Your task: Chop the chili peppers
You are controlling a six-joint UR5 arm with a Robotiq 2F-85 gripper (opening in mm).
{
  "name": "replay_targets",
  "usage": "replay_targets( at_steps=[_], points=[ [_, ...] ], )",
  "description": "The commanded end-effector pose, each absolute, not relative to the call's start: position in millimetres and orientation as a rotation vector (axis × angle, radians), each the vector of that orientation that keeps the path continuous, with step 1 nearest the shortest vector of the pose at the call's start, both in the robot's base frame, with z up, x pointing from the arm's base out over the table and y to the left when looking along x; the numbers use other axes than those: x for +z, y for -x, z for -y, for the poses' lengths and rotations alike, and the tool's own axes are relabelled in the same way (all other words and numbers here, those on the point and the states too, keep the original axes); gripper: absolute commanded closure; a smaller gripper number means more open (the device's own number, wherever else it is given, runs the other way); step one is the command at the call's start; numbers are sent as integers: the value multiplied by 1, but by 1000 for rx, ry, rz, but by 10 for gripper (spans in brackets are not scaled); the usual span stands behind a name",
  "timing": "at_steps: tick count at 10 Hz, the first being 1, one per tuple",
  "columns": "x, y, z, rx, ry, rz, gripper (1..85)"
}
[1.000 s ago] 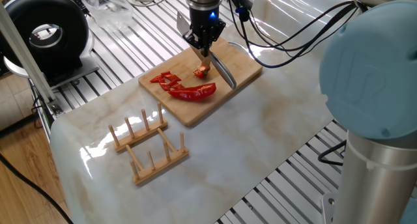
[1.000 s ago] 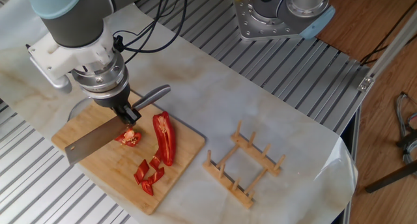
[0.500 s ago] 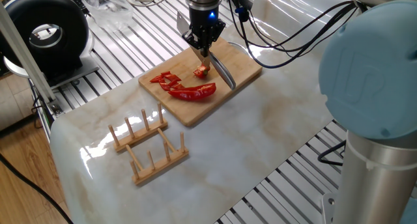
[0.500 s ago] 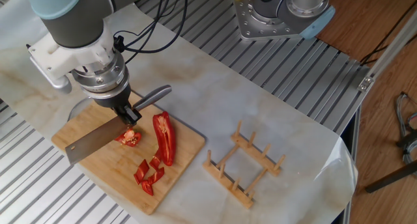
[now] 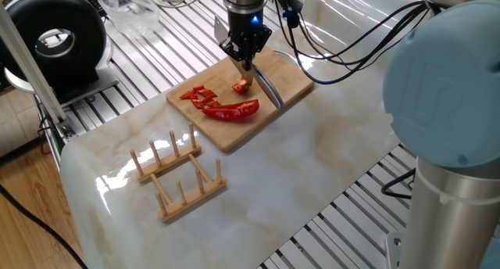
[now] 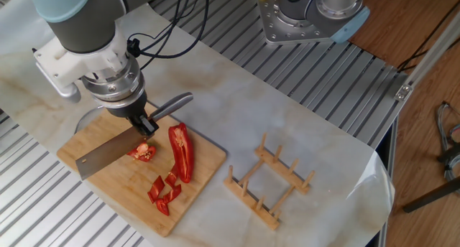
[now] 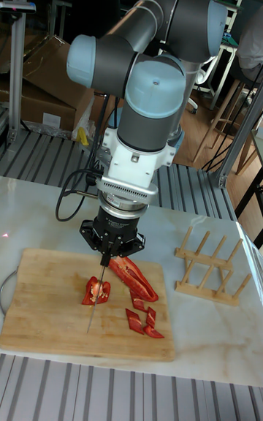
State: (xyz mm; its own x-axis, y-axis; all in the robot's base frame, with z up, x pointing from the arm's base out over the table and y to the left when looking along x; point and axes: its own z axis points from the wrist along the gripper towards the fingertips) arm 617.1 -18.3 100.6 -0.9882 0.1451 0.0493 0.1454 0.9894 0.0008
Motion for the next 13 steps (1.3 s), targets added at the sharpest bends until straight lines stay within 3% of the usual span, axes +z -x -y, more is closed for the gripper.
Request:
replay_targets(
  at_steps=[1, 13],
  points=[
    [98, -619, 15, -42, 243, 3091, 843],
    [95, -638, 25, 30, 318, 3113, 843]
  ],
)
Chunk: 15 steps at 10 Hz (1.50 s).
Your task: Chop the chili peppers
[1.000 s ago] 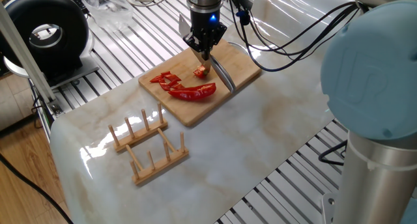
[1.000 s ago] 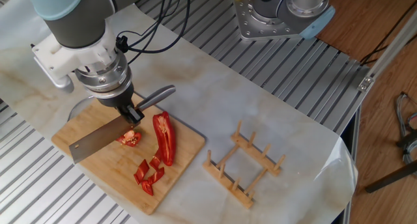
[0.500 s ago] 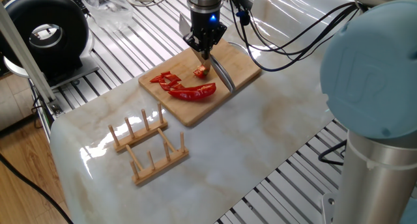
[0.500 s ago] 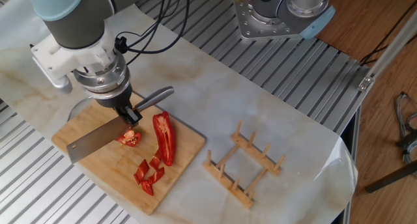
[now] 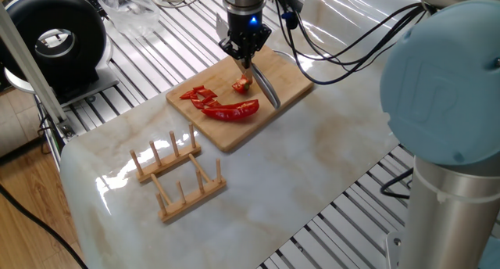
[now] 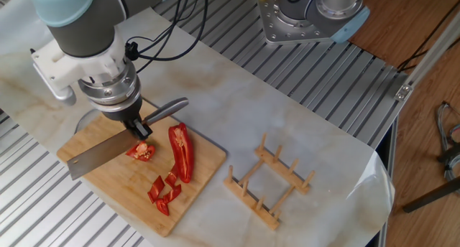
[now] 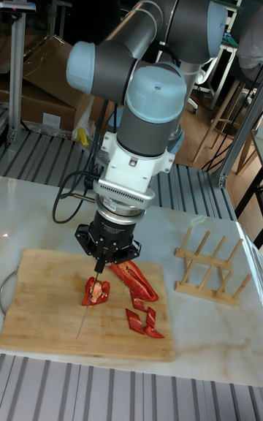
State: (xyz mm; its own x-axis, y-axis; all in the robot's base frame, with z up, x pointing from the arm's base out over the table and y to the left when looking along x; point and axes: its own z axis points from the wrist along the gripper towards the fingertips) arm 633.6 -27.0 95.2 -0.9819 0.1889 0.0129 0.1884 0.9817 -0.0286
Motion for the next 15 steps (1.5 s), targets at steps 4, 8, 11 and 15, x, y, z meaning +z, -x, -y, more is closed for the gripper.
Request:
replay_targets(
  at_steps=[4, 8, 11, 15],
  points=[
    [99, -639, 21, 23, 334, 3108, 843],
    [95, -645, 22, 47, 339, 3106, 843],
    [95, -643, 24, 60, 351, 3099, 843],
    [94, -640, 25, 75, 378, 3082, 843]
  ],
)
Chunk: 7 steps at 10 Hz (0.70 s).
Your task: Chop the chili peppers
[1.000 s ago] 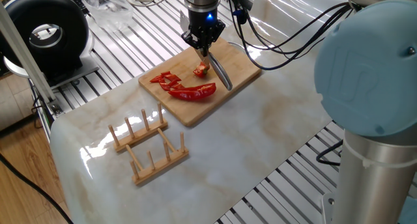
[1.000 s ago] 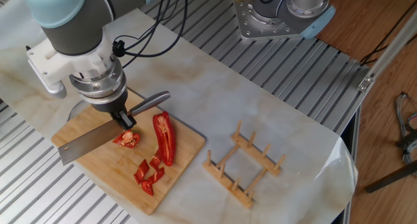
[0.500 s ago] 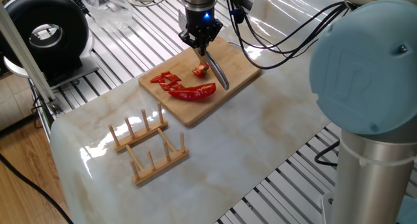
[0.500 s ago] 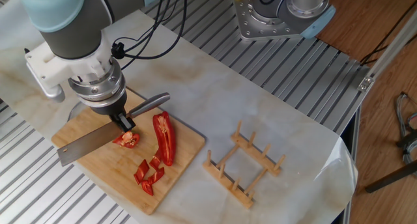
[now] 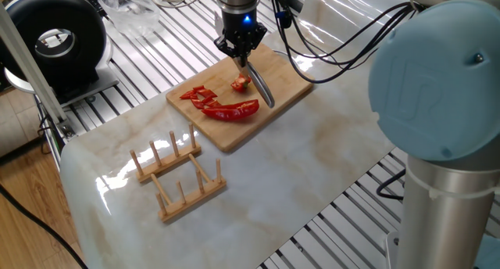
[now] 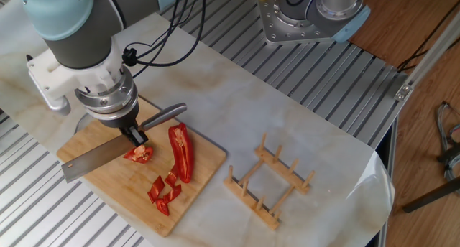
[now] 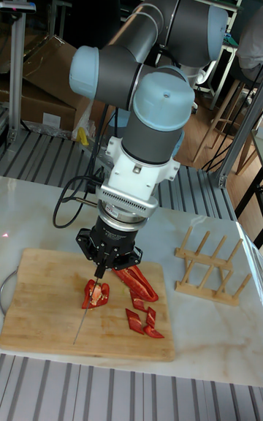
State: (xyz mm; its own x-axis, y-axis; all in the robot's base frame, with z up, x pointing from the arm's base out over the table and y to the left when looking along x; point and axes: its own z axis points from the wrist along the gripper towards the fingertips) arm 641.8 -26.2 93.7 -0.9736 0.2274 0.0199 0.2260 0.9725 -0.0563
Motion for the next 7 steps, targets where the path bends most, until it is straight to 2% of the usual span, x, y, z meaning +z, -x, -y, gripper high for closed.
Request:
replay_targets(
  at_steps=[1, 7],
  points=[
    [93, -640, 24, 80, 383, 3079, 843],
    [92, -637, 27, 118, 348, 3063, 843]
  ],
)
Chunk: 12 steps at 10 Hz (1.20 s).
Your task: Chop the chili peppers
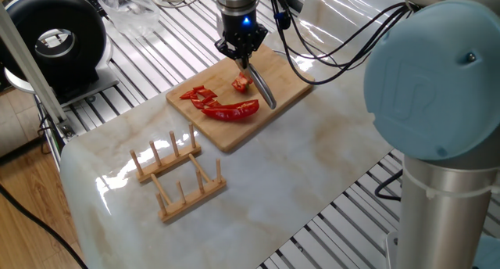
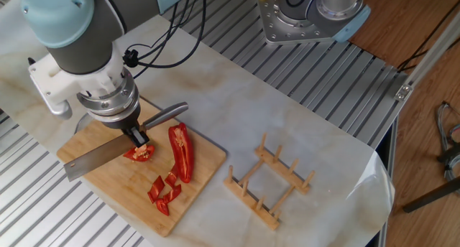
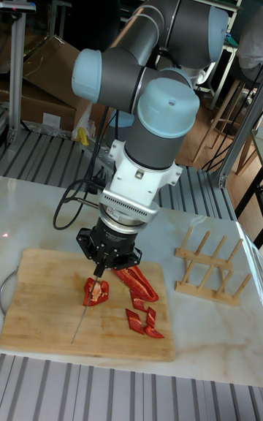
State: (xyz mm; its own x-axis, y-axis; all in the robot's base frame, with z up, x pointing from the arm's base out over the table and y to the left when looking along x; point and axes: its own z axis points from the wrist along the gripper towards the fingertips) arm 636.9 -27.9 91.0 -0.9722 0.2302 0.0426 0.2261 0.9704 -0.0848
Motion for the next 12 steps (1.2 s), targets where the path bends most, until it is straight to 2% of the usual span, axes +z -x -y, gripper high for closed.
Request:
replay_targets(
  at_steps=[1, 6, 8, 12],
  points=[
    [94, -637, 26, 118, 350, 3063, 843],
    [101, -635, 23, 120, 286, 3057, 843],
    [102, -646, 35, 184, 114, 3109, 843],
    [100, -651, 21, 116, 31, 3121, 843]
  ],
)
